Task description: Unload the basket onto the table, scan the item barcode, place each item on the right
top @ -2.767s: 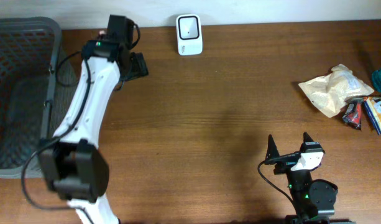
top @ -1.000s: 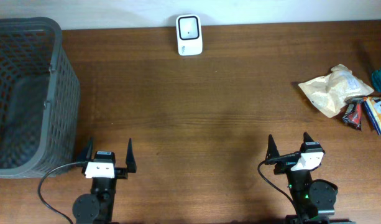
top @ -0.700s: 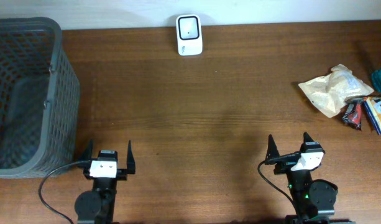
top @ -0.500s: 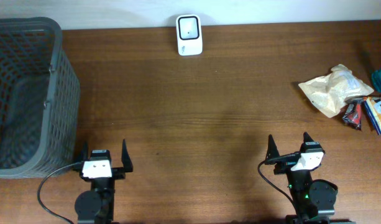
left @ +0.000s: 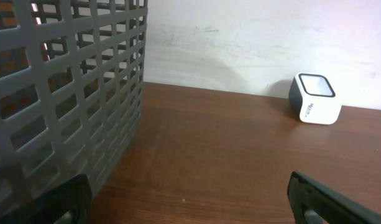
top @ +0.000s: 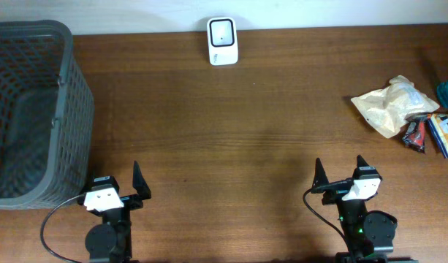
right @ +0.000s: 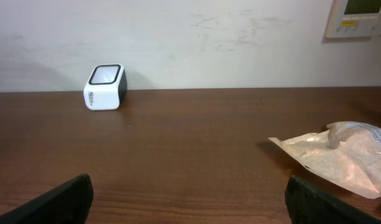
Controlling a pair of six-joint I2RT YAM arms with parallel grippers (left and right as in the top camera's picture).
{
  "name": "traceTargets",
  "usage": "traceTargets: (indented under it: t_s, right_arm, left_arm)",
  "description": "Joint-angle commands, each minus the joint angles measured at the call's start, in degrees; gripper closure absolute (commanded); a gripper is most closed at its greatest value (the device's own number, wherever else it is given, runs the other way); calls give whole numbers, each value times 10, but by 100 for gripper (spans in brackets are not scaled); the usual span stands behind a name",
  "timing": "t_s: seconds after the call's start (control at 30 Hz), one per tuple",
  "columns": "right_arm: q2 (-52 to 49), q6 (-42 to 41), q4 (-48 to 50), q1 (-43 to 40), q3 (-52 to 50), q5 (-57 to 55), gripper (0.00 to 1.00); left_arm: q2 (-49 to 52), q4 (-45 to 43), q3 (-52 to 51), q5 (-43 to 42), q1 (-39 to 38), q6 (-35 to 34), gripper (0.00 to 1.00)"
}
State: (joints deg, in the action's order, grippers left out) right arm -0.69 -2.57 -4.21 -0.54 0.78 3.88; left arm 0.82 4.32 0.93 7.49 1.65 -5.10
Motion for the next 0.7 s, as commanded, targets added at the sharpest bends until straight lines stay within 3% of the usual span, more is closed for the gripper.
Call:
traceTargets:
  t_s: [0.0, 0.13, 0.67]
  right_arm:
    - [4, 4, -1, 5, -5, -5, 2]
    - [4, 4, -1, 5, -5, -5, 2]
    - [4, 4, -1, 5, -5, -5, 2]
  left_arm:
    - [-5, 0, -4, -9, 3, 1, 1]
    - [-5, 7, -4, -58, 3, 88, 1]
    - [-5, 7, -4, -56, 3, 70, 1]
